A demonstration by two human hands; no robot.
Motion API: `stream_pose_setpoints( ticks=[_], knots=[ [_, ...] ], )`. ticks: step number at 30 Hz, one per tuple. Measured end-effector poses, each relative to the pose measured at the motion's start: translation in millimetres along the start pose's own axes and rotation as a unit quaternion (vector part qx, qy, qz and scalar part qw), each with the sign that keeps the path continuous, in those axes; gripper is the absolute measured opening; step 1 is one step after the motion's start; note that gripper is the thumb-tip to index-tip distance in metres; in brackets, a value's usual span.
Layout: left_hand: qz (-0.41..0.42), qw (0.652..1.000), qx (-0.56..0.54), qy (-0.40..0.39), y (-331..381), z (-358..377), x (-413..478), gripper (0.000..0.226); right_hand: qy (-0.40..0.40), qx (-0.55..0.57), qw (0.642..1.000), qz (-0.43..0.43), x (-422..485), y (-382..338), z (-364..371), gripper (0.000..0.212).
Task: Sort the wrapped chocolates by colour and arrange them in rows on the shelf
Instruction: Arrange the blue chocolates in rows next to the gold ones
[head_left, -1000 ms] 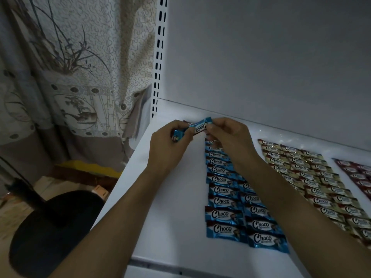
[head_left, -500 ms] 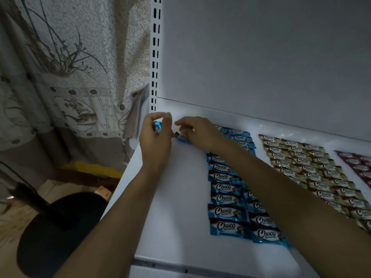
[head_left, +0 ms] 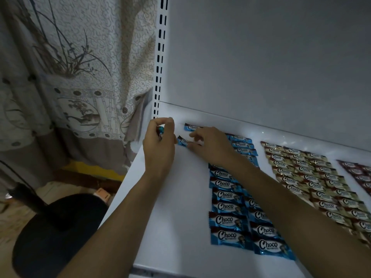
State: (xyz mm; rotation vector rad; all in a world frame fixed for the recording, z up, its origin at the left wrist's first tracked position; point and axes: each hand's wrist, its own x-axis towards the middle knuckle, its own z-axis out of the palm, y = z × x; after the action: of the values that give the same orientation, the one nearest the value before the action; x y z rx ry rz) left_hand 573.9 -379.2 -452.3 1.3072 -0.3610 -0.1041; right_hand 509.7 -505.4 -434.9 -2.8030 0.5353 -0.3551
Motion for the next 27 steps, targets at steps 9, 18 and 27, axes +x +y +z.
stream_pose_setpoints(
  ticks=[9,18,27],
  knots=[
    [-0.001,1.000,-0.005,0.008,1.0,-0.6,-0.1,0.016,0.021,-0.088,0.995,-0.038,2.1,-5.6,5.5,0.024],
    [-0.003,1.000,-0.007,0.000,-4.0,-2.4,1.4,0.017,0.057,-0.131,0.989,0.035,23.9,3.7,17.2,0.028],
    [0.004,1.000,0.005,-0.020,-6.0,-2.8,1.4,0.024,0.048,-0.129,0.990,0.045,34.2,14.5,15.2,0.029]
  ],
)
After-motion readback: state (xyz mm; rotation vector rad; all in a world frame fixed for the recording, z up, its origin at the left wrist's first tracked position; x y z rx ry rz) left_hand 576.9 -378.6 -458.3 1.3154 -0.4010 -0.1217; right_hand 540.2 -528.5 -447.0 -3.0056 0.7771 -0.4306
